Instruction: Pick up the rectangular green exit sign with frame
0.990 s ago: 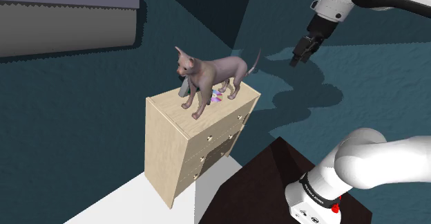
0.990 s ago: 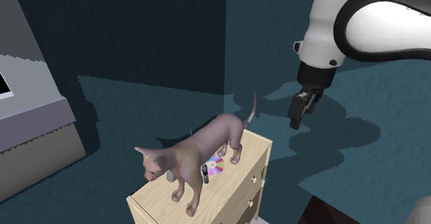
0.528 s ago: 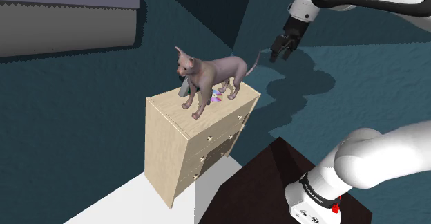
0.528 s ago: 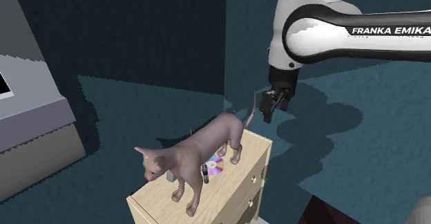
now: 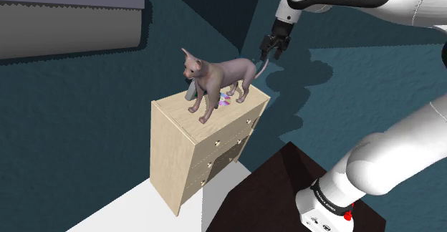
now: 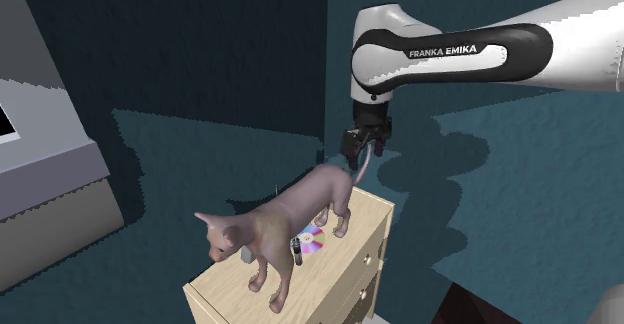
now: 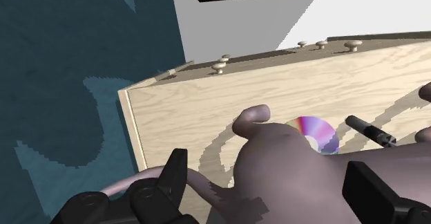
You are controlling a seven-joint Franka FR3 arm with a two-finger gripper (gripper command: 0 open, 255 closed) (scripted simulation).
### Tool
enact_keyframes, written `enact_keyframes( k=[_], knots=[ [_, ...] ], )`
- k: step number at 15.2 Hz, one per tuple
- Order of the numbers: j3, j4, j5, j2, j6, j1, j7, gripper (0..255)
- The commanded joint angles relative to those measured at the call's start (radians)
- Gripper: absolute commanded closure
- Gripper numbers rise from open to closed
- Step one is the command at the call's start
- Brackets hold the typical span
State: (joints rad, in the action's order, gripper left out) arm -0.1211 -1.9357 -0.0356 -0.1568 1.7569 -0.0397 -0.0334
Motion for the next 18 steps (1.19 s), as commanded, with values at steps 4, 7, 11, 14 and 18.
enact_keyframes(
  k=[4,7,11,14,18],
  knots=[
    [-0.016,0.180,0.032,0.214,0.010,-0.012,0.001,0],
    [-0.024,0.309,0.054,0.345,-0.003,-0.024,0.001,0],
    [-0.031,0.515,0.085,0.530,-0.045,-0.046,0.002,0],
    [-0.032,0.711,0.109,0.687,-0.099,-0.070,0.007,0],
    [-0.029,0.899,0.128,0.833,-0.153,-0.095,0.015,0]
  ],
)
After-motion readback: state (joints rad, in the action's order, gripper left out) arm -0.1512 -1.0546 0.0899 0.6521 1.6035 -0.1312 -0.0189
